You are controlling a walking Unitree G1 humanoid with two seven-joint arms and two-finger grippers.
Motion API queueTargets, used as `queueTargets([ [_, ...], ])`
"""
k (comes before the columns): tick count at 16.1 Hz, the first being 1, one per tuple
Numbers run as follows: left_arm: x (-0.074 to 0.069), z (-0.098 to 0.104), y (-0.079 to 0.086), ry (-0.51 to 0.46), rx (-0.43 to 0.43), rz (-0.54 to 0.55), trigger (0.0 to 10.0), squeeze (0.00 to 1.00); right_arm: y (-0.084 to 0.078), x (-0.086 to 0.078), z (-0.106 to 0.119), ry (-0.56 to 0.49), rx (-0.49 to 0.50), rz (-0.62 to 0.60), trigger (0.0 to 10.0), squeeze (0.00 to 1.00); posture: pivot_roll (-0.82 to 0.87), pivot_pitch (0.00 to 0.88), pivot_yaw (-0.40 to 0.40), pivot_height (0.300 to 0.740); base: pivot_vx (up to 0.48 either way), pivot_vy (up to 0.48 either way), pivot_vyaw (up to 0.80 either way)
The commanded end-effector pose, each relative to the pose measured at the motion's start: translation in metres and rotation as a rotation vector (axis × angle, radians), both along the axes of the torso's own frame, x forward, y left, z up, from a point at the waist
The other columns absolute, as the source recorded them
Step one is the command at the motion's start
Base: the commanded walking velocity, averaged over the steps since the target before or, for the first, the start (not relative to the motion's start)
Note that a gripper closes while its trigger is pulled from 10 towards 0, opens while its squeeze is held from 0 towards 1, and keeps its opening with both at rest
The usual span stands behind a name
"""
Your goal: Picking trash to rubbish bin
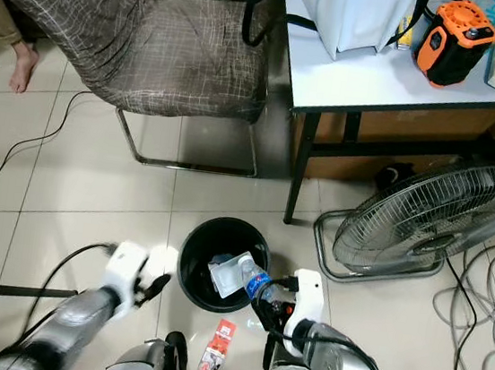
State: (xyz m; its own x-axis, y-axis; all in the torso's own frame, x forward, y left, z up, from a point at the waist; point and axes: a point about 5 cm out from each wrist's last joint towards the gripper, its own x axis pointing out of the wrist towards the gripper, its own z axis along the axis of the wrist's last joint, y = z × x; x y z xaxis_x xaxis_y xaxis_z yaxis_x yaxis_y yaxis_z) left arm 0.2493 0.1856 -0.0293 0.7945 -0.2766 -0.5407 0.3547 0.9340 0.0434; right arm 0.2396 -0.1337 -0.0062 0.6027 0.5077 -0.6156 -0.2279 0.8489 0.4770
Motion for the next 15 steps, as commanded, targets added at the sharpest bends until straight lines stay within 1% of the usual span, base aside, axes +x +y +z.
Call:
queueTargets([
  [1,-0.009,-0.006,0.002,0.030,-0.002,-0.020,10.0,1.00,0.000,-0.008,-0.009,0.033,-0.003,0.003,10.0,0.00,-0.08,0.331,0.106,0.740,0.000,0.000,0.00],
  [3,-0.031,-0.004,0.013,0.002,-0.019,-0.076,10.0,1.00,0.001,0.005,-0.012,0.017,-0.027,0.021,10.0,0.00,-0.05,0.330,0.108,0.740,0.000,0.000,0.00],
  [6,-0.053,0.011,0.013,-0.042,-0.066,-0.093,10.0,1.00,0.004,0.019,-0.015,-0.001,-0.065,0.041,10.0,0.00,0.00,0.327,0.113,0.740,0.000,0.000,0.00],
  [7,-0.056,0.013,0.013,-0.045,-0.071,-0.098,10.0,1.00,0.005,0.021,-0.015,-0.004,-0.071,0.043,10.0,0.00,0.00,0.327,0.113,0.740,0.000,0.000,0.00],
  [8,-0.067,0.017,0.013,-0.039,-0.072,-0.120,10.0,1.00,0.009,0.026,-0.014,-0.019,-0.091,0.054,10.0,0.00,0.03,0.325,0.114,0.740,0.000,0.000,0.00],
  [9,-0.071,0.020,0.013,-0.034,-0.071,-0.126,10.0,1.00,0.010,0.028,-0.014,-0.024,-0.096,0.059,10.0,0.00,0.04,0.325,0.115,0.740,0.000,0.000,0.00],
  [10,-0.078,0.025,0.015,-0.023,-0.083,-0.121,10.0,1.00,0.017,0.033,-0.013,-0.042,-0.105,0.076,10.0,0.00,0.05,0.323,0.118,0.740,0.000,0.000,0.00],
  [11,-0.079,0.030,0.016,-0.024,-0.090,-0.118,10.0,1.00,0.021,0.036,-0.011,-0.054,-0.107,0.084,10.0,0.00,0.06,0.319,0.117,0.740,0.000,0.000,0.00],
  [12,-0.080,0.038,0.016,-0.027,-0.098,-0.126,10.0,1.00,0.026,0.039,-0.009,-0.067,-0.109,0.091,10.0,0.00,0.06,0.318,0.117,0.740,0.000,0.000,0.00],
  [13,-0.081,0.046,0.014,-0.026,-0.098,-0.146,10.0,1.00,0.028,0.042,-0.007,-0.074,-0.112,0.093,10.0,0.00,0.07,0.316,0.118,0.740,0.000,0.000,0.00],
  [15,-0.087,0.049,0.012,0.003,-0.104,-0.196,10.0,1.00,0.030,0.045,-0.006,-0.079,-0.118,0.089,10.0,0.00,0.09,0.318,0.113,0.740,0.000,0.000,0.00],
])
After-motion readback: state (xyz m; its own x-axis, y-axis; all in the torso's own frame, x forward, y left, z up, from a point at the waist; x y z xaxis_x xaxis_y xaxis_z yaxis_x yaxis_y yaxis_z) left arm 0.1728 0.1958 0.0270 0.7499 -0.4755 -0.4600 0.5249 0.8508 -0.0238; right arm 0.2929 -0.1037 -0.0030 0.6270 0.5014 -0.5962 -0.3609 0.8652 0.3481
